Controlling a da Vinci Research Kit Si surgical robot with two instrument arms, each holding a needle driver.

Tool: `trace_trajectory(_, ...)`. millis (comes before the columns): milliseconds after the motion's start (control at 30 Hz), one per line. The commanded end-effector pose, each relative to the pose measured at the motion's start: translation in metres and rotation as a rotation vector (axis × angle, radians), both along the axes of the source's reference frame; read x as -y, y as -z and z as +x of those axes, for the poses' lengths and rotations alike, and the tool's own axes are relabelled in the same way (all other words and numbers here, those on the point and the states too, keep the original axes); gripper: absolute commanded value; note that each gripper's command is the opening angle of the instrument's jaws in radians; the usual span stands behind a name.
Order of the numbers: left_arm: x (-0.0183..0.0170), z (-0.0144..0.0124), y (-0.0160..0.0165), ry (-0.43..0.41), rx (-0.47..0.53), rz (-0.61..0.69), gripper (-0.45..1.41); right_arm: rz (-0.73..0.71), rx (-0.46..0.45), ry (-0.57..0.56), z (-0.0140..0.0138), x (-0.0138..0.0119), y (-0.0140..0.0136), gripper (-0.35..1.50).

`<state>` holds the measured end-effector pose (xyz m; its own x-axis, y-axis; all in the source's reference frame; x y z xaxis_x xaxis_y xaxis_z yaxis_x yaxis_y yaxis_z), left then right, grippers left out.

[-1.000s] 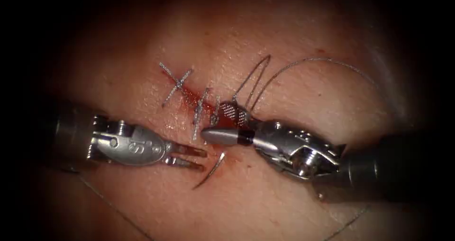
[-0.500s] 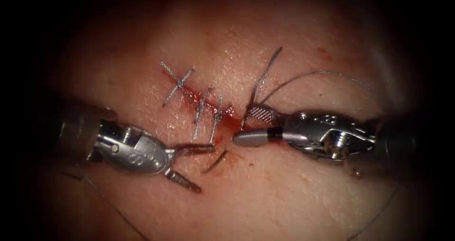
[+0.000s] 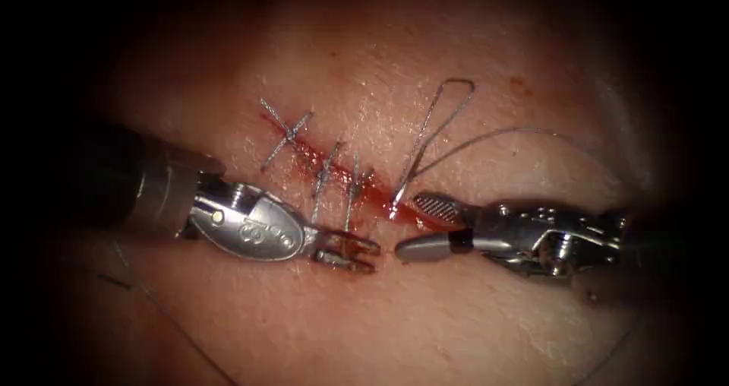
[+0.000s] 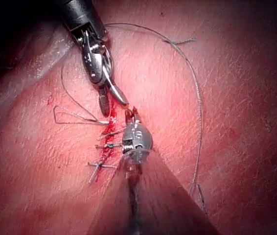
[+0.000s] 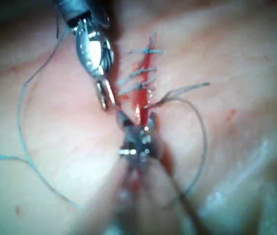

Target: Wound Closure

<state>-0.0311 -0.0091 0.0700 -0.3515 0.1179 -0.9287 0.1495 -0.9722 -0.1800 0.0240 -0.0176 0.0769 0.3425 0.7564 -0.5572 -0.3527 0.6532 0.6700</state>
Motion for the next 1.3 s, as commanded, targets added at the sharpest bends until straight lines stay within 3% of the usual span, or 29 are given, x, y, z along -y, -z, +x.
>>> trace_trajectory(33, 0.0003, -0.0006, -0.0007, 0.005, -0.004, 0.019, -0.45, 0.003, -0.003, 0.003, 0.0005, 0.0012, -0.0001, 1.26)
trace_trajectory(267, 0.0001, -0.0002, -0.0007, -0.012, -0.03, 0.148, -0.45, 0.005, -0.007, 0.013, 0.0009, 0.0024, 0.0011, 1.26)
trace_trajectory(400, 0.0008, 0.0002, 0.0004, -0.012, -0.047, 0.304, -0.45, -0.001, -0.014, 0.02, 0.0008, 0.0026, 0.0019, 1.26)
trace_trajectory(467, 0.0014, 0.0006, 0.0021, -0.012, -0.071, 0.484, -0.45, -0.011, -0.022, 0.025, 0.0008, 0.0025, 0.0028, 1.26)
trace_trajectory(733, 0.0003, 0.0015, 0.0103, -0.071, -0.03, 0.722, -0.45, -0.077, -0.054, 0.064, 0.0008, 0.0028, 0.0064, 1.25)
trace_trajectory(1033, -0.0016, 0.003, 0.0185, -0.134, 0.02, 0.775, -0.45, -0.219, -0.025, 0.099, 0.0009, 0.0039, 0.0079, 1.23)
trace_trajectory(1300, -0.006, 0.0049, 0.0244, -0.077, 0.095, 0.559, -0.45, -0.419, 0.03, 0.046, 0.0011, 0.0035, 0.0097, 1.2)
